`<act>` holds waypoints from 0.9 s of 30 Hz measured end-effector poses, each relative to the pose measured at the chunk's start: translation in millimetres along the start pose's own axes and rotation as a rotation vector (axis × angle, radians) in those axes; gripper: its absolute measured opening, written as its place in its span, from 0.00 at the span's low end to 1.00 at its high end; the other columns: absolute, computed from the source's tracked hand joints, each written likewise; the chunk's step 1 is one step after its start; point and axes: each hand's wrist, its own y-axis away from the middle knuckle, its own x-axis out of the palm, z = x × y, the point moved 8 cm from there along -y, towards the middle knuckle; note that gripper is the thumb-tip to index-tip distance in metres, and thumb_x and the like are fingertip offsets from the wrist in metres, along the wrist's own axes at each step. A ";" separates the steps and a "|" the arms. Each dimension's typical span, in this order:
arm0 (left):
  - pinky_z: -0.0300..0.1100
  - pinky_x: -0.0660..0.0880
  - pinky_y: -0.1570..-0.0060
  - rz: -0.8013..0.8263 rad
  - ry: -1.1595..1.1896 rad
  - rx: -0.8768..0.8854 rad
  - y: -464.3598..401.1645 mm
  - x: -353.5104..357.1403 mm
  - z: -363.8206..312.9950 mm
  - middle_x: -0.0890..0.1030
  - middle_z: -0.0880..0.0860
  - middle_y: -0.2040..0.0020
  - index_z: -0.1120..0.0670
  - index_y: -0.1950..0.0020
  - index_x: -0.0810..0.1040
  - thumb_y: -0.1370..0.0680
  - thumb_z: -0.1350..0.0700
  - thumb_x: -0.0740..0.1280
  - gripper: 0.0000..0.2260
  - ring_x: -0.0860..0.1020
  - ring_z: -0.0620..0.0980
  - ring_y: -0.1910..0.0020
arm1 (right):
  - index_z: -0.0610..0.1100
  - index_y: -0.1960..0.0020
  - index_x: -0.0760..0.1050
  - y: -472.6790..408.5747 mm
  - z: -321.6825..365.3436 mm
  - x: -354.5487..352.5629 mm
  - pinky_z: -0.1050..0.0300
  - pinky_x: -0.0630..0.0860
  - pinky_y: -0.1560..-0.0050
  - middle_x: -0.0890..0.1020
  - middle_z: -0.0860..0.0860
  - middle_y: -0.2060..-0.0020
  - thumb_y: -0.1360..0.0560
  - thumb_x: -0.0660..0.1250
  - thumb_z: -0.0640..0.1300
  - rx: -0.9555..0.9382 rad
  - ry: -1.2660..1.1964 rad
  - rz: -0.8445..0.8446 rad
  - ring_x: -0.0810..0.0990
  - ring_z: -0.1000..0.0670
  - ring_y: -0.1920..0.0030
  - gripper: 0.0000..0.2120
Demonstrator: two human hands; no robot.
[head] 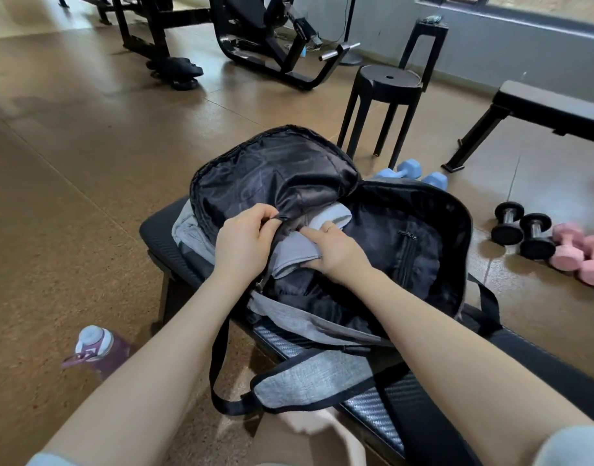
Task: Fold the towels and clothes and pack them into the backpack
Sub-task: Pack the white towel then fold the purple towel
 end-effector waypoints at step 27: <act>0.34 0.65 0.45 0.944 0.417 0.988 304.4 230.4 -385.9 0.78 0.52 0.47 0.57 0.43 0.76 0.25 0.57 0.67 0.11 0.74 0.48 0.45 | 0.48 0.55 0.78 573.4 -210.0 -69.2 0.68 0.72 0.63 0.81 0.53 0.65 0.24 0.64 0.38 0.915 -0.563 -0.933 0.78 0.59 0.67 0.07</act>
